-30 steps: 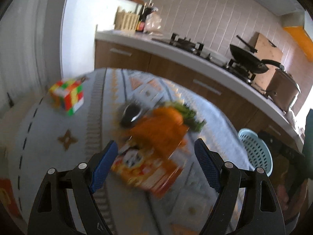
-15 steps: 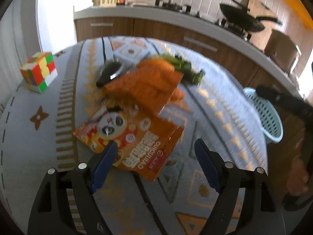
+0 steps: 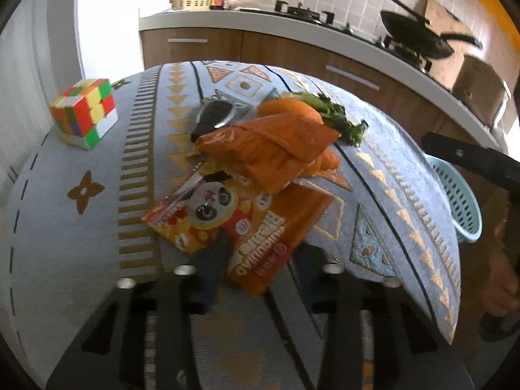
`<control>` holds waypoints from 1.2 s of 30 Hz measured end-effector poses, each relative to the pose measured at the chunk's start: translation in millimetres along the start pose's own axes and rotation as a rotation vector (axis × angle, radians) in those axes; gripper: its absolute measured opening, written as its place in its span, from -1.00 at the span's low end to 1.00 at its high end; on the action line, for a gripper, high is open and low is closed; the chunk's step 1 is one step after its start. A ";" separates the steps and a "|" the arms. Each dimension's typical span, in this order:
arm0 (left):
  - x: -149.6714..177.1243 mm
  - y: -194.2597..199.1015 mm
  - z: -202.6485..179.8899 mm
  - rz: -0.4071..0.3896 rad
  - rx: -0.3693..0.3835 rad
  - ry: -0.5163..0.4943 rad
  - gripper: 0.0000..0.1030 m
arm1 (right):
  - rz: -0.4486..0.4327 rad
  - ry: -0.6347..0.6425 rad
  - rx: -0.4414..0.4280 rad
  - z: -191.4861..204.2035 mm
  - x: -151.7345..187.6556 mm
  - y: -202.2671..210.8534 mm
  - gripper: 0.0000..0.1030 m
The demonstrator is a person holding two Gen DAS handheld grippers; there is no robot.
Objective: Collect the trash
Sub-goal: 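Grasp the panda snack wrapper with the left tool while the right grasps the green bok choy, then carry the wrapper and bok choy over the blue basket and open both tools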
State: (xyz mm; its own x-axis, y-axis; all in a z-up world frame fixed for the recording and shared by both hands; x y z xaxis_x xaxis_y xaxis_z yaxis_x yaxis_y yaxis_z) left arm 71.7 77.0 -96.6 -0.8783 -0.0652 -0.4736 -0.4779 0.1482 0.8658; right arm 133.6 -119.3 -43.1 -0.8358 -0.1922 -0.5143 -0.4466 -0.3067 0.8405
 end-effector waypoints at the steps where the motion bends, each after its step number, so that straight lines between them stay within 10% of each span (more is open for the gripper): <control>1: 0.3 1.6 2.8 -0.006 0.004 0.006 -0.86 | -0.001 0.015 0.000 2.7 -5.7 -3.5 0.26; 17: 11.2 37.7 42.4 -0.229 0.198 0.153 -0.97 | 0.096 0.101 0.072 21.4 -50.8 -97.8 0.25; 21: 13.0 37.5 42.9 -0.240 0.207 0.161 -0.97 | 0.121 0.117 0.080 23.2 -49.3 -103.4 -0.47; 36: 21.0 74.5 21.8 -0.311 0.264 0.104 -0.98 | -0.077 0.128 0.035 25.0 -0.8 0.4 -0.67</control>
State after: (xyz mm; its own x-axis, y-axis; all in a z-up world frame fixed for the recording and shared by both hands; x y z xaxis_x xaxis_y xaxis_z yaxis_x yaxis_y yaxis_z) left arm 17.9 108.2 -45.5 -0.6958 -0.2440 -0.6755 -0.7125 0.3528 0.6065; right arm 126.2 -95.9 -38.1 -0.7522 -0.2874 -0.5929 -0.5204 -0.2928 0.8022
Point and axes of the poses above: each gripper's, at about its wrist camera, not at the fingertips, and y roughly against the way its jaws point, z to its left, x to its underside, the point moved 2 cm from there along -y, roughly the way its jaws point, and after that the axes turned 12 degrees about z, right-handed, at the moved point
